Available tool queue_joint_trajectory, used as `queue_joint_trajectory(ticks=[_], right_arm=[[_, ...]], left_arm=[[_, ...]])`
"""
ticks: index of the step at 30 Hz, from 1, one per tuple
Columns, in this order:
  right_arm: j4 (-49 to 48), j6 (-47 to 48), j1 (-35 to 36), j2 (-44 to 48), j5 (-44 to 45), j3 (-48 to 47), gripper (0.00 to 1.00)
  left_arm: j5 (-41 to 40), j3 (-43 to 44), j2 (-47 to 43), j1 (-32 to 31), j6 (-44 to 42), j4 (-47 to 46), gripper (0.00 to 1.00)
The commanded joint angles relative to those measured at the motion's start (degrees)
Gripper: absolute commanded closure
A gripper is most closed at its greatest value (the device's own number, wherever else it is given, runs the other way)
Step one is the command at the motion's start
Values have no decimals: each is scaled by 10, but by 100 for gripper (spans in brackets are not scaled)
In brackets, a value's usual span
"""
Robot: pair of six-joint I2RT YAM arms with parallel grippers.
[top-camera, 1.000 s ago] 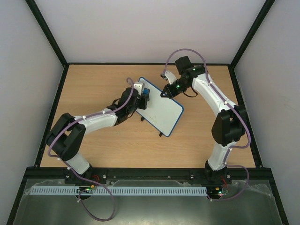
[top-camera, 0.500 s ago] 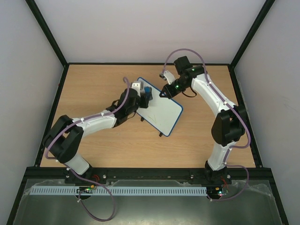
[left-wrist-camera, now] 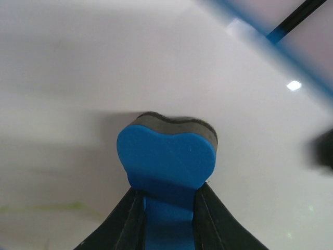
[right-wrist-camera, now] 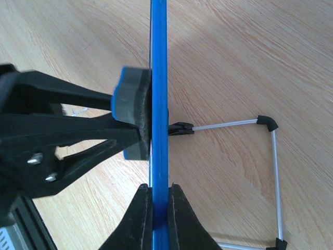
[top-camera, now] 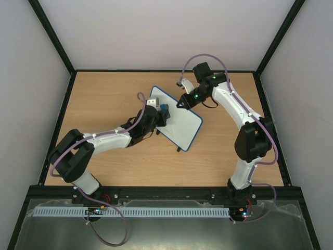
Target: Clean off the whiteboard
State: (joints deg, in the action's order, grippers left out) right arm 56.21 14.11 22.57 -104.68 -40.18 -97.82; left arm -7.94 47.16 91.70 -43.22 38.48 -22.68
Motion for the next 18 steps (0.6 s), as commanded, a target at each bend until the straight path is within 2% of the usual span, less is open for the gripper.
queue_joint_trajectory(ticks=[1, 6, 13, 18], right_arm=[[54, 8, 41, -38, -23, 21, 98], [55, 7, 41, -39, -22, 22, 98], [53, 8, 41, -39, -21, 21, 98], [54, 7, 41, -40, -24, 21, 98]], left_arm=[[0, 65, -37, -3, -17, -32, 97], [-2, 55, -7, -3, 5, -41, 97], [-18, -53, 23, -3, 72, -101, 97], [-18, -83, 24, 0, 92, -110, 97]])
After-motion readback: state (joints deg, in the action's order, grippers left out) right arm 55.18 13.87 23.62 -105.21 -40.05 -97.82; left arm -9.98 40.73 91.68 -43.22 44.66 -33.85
